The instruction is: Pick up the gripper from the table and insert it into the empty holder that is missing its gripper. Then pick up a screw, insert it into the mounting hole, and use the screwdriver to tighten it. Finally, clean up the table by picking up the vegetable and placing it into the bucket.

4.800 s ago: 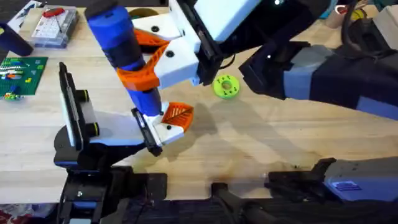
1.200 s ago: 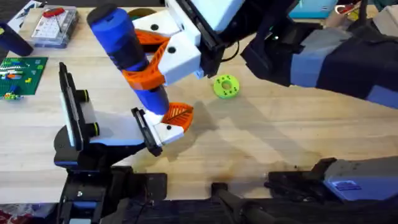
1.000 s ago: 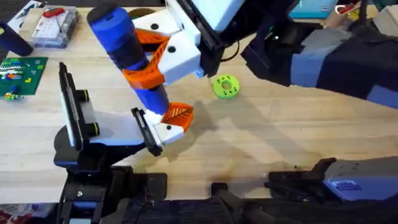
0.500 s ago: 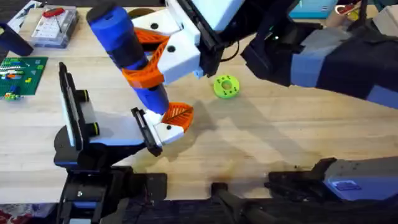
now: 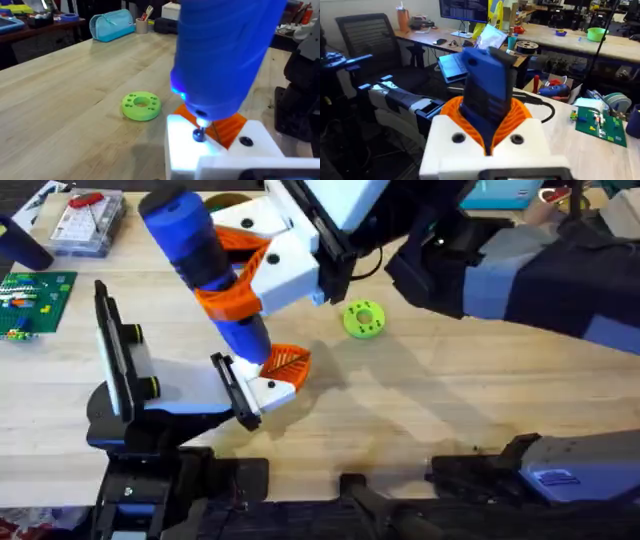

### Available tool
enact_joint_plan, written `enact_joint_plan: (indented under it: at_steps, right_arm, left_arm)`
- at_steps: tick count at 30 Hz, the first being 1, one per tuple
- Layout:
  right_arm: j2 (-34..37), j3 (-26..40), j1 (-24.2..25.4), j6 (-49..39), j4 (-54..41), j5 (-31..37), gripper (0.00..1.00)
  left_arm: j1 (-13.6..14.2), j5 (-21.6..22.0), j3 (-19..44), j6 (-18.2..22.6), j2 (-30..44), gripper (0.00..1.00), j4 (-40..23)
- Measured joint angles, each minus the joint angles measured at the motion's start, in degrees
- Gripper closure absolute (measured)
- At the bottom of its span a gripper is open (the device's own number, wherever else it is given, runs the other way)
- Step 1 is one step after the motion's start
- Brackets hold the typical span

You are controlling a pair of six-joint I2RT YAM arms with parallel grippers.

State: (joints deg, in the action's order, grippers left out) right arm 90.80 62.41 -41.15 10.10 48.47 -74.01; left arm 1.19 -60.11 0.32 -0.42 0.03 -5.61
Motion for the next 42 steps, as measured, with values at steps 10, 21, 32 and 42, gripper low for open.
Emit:
enact_joint_plan:
  at_steps: [10, 21, 32, 42]
  right_arm:
    - [0.0, 0.0, 0.0, 0.6, 0.3, 0.2, 0.976]
    - [-0.1, 0.0, 0.4, 1.2, 0.3, -0.1, 0.976]
    - [-3.8, -0.1, 0.5, 1.3, 0.4, -0.4, 0.976]
    - [-4.3, -0.2, 0.5, 1.5, 1.5, -0.3, 0.976]
  left_arm:
    - [0.0, 0.1, 0.0, 0.0, 0.0, 0.989, 0.0]
    - [0.0, 0.1, 0.0, 0.0, 0.0, 0.989, 0.0]
    - [0.0, 0.1, 0.0, 0.0, 0.0, 0.989, 0.0]
    - [0.0, 0.1, 0.0, 0.0, 0.0, 0.989, 0.0]
